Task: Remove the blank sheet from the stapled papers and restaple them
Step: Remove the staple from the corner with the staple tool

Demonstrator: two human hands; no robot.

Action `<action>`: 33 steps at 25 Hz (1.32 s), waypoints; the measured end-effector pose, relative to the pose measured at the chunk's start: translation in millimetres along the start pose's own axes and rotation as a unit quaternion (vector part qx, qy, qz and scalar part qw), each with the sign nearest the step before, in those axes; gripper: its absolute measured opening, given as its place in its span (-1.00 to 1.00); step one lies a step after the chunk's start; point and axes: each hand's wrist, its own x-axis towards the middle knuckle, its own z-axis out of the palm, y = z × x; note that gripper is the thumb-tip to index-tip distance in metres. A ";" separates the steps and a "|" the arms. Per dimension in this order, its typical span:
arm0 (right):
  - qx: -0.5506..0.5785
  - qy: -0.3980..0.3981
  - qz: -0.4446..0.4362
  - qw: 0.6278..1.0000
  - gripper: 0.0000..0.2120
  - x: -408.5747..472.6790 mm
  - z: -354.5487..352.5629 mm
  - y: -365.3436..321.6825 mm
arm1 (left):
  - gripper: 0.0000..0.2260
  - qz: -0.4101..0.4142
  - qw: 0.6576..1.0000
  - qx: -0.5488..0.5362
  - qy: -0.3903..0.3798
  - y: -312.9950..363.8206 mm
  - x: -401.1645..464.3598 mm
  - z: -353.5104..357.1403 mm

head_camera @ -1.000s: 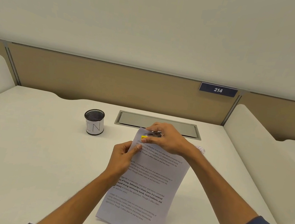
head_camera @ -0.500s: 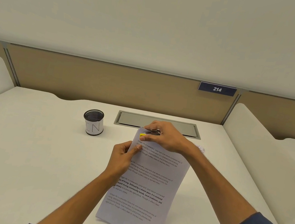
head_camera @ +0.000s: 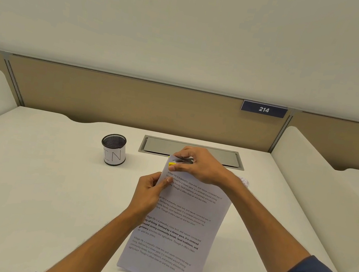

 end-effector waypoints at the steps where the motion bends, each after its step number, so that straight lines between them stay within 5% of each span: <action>1: 0.003 0.000 0.001 1.000 -0.63 0.5 -0.4 -0.3 | -0.84 0.000 1.000 0.000 -0.001 -0.1 0.3 -0.2; 33: -0.040 -0.031 -0.034 0.998 -0.71 9.2 -1.9 2.4 | -0.82 0.000 1.000 -0.011 -0.007 -6.8 5.5 0.9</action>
